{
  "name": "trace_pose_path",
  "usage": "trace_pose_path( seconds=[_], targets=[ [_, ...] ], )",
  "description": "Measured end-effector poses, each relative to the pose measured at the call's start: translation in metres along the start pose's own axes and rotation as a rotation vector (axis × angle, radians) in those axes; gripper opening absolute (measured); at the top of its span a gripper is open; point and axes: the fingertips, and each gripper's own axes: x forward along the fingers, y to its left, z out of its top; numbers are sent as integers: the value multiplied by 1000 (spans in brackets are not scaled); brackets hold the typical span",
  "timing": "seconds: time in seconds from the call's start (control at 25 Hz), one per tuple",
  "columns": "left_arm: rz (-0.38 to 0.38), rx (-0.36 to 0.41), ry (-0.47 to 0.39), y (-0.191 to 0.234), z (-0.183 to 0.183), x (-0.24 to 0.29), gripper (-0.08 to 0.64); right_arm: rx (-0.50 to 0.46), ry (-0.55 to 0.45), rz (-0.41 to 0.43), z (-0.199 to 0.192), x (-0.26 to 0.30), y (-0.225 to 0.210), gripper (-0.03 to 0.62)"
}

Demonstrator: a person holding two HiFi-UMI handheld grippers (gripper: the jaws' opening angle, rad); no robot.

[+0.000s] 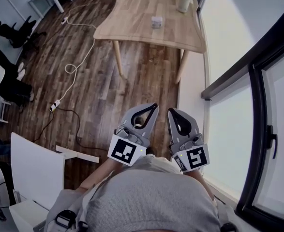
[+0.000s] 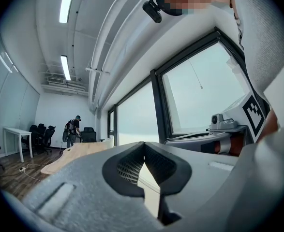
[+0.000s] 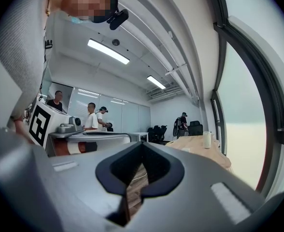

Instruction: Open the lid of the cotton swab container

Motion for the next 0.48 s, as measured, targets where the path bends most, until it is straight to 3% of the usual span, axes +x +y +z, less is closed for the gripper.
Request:
trace_pose_path(
  seconds=[0.48],
  targets=[
    [-17, -4, -8, 116, -16, 76, -2, -10, -31, -45, -1, 122, -69, 0]
  ],
)
